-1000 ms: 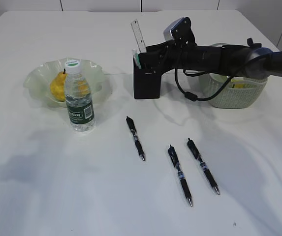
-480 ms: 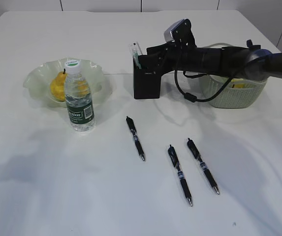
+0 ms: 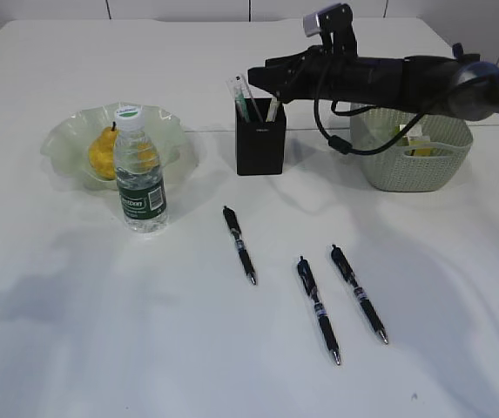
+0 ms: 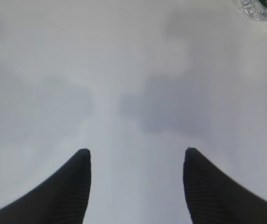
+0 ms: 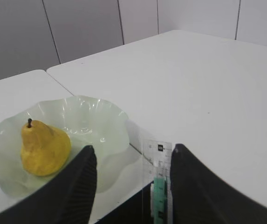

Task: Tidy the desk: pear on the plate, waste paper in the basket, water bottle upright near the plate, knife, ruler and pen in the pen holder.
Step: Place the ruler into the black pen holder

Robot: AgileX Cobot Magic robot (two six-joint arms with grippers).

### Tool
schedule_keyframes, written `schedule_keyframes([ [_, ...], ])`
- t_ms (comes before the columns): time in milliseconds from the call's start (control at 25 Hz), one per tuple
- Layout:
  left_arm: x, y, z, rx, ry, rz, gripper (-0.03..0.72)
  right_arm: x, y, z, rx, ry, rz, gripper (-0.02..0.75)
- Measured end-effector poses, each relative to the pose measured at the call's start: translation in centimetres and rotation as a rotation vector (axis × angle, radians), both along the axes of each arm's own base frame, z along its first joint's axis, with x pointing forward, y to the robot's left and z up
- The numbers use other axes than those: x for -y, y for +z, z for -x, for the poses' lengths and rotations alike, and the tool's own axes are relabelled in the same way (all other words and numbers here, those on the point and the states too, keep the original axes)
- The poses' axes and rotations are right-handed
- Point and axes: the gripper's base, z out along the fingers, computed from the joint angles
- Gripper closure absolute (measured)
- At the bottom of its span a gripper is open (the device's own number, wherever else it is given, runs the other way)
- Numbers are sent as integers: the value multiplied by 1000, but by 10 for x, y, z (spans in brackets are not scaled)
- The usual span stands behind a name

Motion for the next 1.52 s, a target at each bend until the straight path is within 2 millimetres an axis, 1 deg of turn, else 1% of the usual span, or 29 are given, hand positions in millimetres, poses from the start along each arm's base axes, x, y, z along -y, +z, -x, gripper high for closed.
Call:
schedule_keyframes([
  [80,0,0,0,0,0,0,244,0,17,4,-4,11,11,358],
  [160,0,0,0,0,0,0,244,0,29,8,-17,31,52,358],
  [400,0,0,0,0,0,0,244,1,58,22,-163,40,99,358],
  [760,0,0,0,0,0,0,244,1,111,51,-291,35,206,358],
  [920,0,0,0,0,0,0,244,-1,117,69,-370,31,265,358],
  [1080,0,0,0,-6,0,2,244,-12,115,94,-443,60,318,358],
  [1280,0,-1,2,-28,-2,4,244,-34,117,132,-539,81,388,357],
  [1520,1,-2,4,-51,-5,5,244,-64,114,178,-656,71,582,358],
])
